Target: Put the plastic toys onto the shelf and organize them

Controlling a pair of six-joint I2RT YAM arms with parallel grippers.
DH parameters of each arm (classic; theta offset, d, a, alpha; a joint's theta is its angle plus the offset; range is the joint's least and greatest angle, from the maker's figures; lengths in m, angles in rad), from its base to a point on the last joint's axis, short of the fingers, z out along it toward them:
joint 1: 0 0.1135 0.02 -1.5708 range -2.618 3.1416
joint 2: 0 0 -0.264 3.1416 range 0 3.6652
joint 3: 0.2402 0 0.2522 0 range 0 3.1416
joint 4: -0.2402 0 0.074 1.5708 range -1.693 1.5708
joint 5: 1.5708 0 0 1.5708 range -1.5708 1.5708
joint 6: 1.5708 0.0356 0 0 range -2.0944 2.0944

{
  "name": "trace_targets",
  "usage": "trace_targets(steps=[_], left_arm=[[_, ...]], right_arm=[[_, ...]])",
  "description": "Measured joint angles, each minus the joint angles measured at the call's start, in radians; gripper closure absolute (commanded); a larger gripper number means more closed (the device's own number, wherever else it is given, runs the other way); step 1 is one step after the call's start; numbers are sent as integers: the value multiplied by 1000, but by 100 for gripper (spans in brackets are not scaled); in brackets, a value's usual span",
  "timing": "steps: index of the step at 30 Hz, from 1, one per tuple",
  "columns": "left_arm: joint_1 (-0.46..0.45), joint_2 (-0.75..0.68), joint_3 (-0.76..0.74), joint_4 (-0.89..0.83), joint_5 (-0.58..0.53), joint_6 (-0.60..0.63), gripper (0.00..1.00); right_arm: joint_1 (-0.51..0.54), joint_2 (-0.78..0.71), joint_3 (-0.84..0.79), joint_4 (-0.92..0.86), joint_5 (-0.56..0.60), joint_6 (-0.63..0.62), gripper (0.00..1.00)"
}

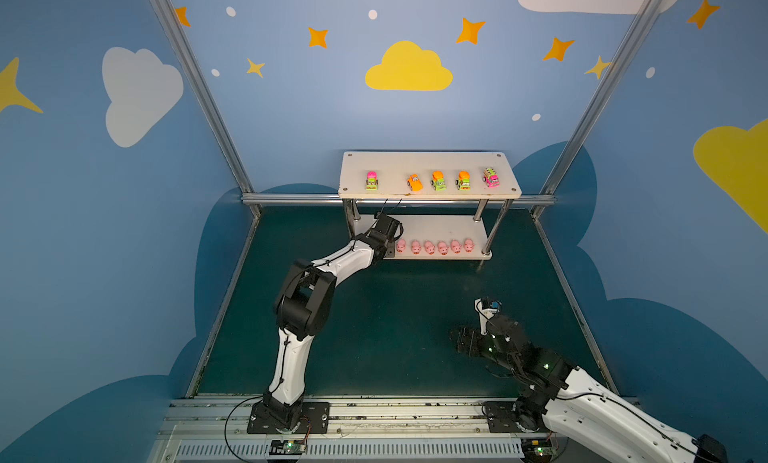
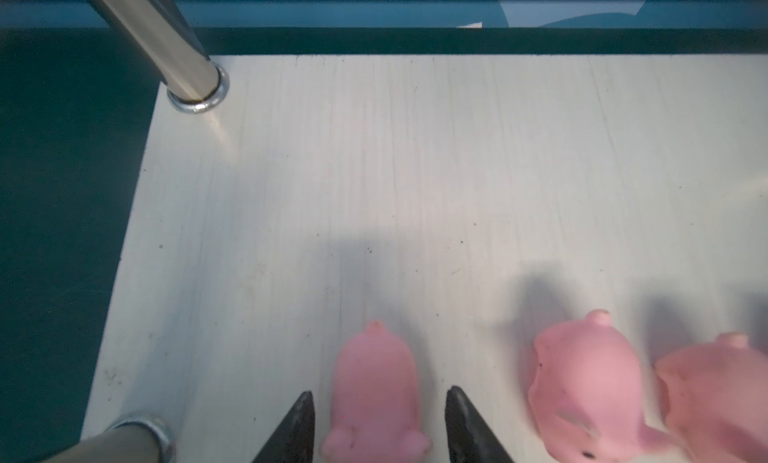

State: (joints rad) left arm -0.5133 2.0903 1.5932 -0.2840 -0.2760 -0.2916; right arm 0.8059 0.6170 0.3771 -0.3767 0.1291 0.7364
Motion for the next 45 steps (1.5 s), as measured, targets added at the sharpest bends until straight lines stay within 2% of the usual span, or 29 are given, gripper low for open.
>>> trace_targets(steps=[18, 26, 29, 32, 34, 37, 45], left_arm=[[-31, -105, -86, -2, -10, -3, 46], [-60, -171, -147, -5, -11, -8, 40], [-77, -222, -184, -3, -17, -11, 34], [-98, -289, -237, -5, -28, -16, 25], [-115, -340, -278, -4, -36, -20, 13], [-146, -425, -345, -9, -59, -27, 0], [-244, -726, -512, -77, -151, -44, 0]], right_arm=[[0, -77, 0, -52, -18, 8, 17], [0, -137, -2, -90, -19, 11, 17], [0, -159, -3, -109, -19, 11, 17], [0, -179, -5, -125, -19, 10, 17], [0, -196, -5, -137, -19, 7, 17], [0, -228, -5, -163, -19, 2, 17], [0, -325, -5, -233, -19, -21, 17]])
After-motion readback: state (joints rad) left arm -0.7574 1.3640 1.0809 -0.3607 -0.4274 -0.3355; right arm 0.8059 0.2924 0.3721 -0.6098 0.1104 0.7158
